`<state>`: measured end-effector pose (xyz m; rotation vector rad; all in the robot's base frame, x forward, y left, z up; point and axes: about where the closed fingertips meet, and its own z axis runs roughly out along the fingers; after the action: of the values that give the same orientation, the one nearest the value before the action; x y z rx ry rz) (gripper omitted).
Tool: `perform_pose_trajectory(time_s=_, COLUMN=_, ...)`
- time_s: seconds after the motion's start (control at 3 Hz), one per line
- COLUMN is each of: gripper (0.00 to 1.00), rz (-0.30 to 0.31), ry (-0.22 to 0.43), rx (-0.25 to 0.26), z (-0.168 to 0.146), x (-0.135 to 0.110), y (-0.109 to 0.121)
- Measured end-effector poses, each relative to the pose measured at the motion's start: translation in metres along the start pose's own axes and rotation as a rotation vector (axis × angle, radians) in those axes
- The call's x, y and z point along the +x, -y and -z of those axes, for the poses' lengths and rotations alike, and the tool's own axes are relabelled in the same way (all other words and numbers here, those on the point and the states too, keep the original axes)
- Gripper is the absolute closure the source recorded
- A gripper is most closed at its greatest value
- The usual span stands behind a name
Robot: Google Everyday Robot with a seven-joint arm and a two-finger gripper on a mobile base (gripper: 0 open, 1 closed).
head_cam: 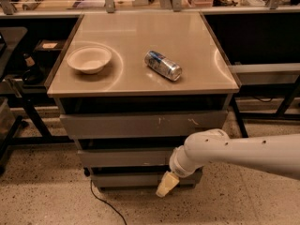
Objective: Open middle drawer
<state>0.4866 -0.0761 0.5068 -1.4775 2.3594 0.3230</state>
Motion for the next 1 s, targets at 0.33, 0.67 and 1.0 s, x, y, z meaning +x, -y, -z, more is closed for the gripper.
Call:
perform_pose_trajectory(time_s=0.33, gripper=0.00, rz=-0.010, ry=-0.006, rx=0.028, z=-0.018, x=0.005, y=0.005)
perform_pose_trajectory(time_s=0.67, gripper=0.00, rz=-0.022, ry=-0.010, rx=0.051, z=-0.030, x=0.009, y=0.019)
perform_pose_trajectory(time_s=1.0, gripper=0.00, rz=-0.033, ry=0.000, rx=0.065, z=-0.040, x=0.008, y=0.034)
